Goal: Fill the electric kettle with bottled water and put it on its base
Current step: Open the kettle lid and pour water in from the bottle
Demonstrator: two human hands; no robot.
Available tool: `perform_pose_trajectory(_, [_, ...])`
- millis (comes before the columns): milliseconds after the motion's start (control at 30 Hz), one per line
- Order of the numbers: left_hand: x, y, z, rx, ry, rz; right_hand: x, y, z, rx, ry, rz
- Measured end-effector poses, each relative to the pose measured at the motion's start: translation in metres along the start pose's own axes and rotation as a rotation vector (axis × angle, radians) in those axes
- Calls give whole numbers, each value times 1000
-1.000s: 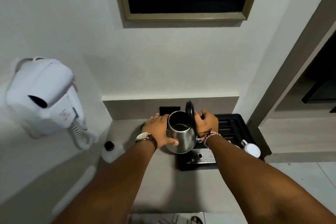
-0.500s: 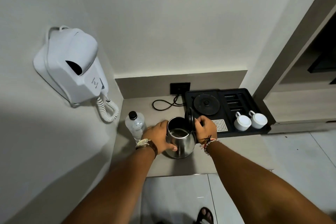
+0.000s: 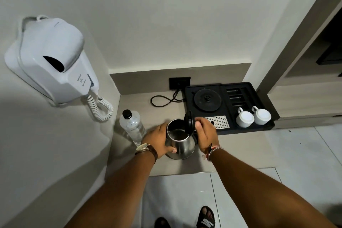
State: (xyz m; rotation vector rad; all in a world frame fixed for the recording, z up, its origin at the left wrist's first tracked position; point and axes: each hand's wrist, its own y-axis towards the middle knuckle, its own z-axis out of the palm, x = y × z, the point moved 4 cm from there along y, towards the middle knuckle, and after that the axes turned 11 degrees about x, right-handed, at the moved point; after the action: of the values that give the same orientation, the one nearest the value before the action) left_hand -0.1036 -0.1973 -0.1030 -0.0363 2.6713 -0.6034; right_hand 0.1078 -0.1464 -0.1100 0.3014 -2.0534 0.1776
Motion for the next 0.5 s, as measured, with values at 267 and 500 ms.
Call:
perform_pose_trajectory(267, [7,-53,25,-85,145,6,7,-39,37,18,-538,99])
perform_pose_trajectory(500, [33,-108,-37,-455,292,17,22,-37,49,-2,-616,168])
